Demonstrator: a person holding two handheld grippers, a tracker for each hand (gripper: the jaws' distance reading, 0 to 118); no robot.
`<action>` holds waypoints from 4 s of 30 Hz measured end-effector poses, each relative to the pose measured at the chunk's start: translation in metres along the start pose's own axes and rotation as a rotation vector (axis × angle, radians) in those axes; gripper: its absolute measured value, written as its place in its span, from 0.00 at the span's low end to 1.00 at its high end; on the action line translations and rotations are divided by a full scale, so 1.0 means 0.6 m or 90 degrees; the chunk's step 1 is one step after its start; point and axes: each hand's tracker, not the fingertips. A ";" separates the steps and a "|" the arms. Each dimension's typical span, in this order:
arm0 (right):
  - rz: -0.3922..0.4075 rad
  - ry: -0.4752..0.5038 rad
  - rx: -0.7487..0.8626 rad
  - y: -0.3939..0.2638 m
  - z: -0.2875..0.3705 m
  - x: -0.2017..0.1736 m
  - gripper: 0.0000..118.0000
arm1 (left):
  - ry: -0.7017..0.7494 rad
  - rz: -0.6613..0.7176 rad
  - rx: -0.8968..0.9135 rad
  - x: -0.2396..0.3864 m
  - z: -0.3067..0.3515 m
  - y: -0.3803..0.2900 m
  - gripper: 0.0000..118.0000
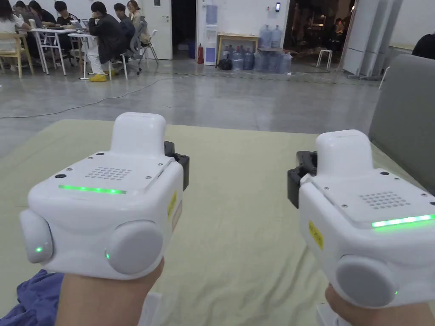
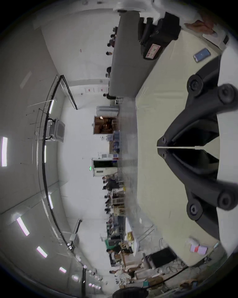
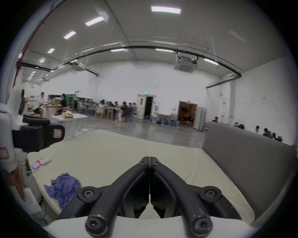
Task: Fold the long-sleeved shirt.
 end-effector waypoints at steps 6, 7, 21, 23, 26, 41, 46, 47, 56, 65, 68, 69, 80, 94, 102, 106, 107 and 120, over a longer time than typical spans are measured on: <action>-0.020 0.230 -0.005 0.017 -0.020 -0.170 0.00 | 0.175 -0.036 0.010 -0.132 0.069 -0.004 0.00; -0.021 0.276 -0.006 0.022 -0.023 -0.208 0.00 | 0.203 -0.024 0.001 -0.165 0.086 -0.003 0.00; 0.007 0.383 -0.029 -0.012 0.013 -0.289 0.00 | 0.175 0.069 -0.154 -0.336 0.049 -0.096 0.00; 0.014 0.359 -0.046 -0.027 0.002 -0.269 0.00 | 0.139 0.115 -0.171 -0.355 0.012 -0.149 0.37; 0.017 0.336 -0.079 -0.052 -0.024 -0.246 0.00 | 0.130 0.142 -0.292 -0.375 -0.055 -0.223 0.98; 0.014 0.287 -0.203 -0.132 -0.118 -0.223 0.00 | 0.200 0.137 -0.565 -0.404 -0.213 -0.474 0.12; -0.039 0.270 -0.212 -0.120 -0.121 -0.189 0.00 | 0.135 0.239 -0.506 -0.389 -0.196 -0.380 0.09; -0.051 0.265 -0.209 -0.116 -0.120 -0.180 0.00 | 0.113 0.270 -0.474 -0.384 -0.192 -0.342 0.09; -0.157 0.286 -0.289 -0.035 -0.120 -0.069 0.00 | -0.091 0.164 -0.172 -0.230 -0.145 0.098 0.03; -0.194 0.192 -0.099 0.034 -0.047 0.081 0.00 | -0.232 0.107 -0.086 -0.016 -0.156 0.291 0.03; -0.183 0.140 -0.071 0.046 -0.023 0.134 0.00 | -0.270 0.097 -0.104 0.051 -0.202 0.273 0.03; -0.175 0.123 -0.066 0.046 -0.016 0.148 0.00 | -0.284 0.106 -0.118 0.077 -0.217 0.254 0.03; -0.186 0.067 -0.182 -0.093 -0.037 0.220 0.00 | -0.306 0.110 -0.547 0.306 -0.364 -0.263 0.03; -0.231 0.098 -0.251 -0.193 -0.049 0.218 0.00 | -0.321 0.147 -0.418 0.162 -0.264 -0.258 0.90; -0.313 0.123 -0.360 -0.288 -0.049 0.188 0.00 | -0.161 0.152 -0.606 0.016 -0.224 -0.396 0.00; -0.317 0.124 -0.396 -0.308 -0.057 0.179 0.00 | -0.133 0.100 -0.543 0.012 -0.277 -0.384 0.00; -0.316 0.124 -0.399 -0.309 -0.059 0.178 0.00 | -0.132 0.094 -0.524 0.012 -0.298 -0.386 0.11; -0.282 0.082 -0.454 -0.329 -0.087 0.190 0.00 | -0.136 -0.016 -0.640 0.032 -0.440 -0.487 0.00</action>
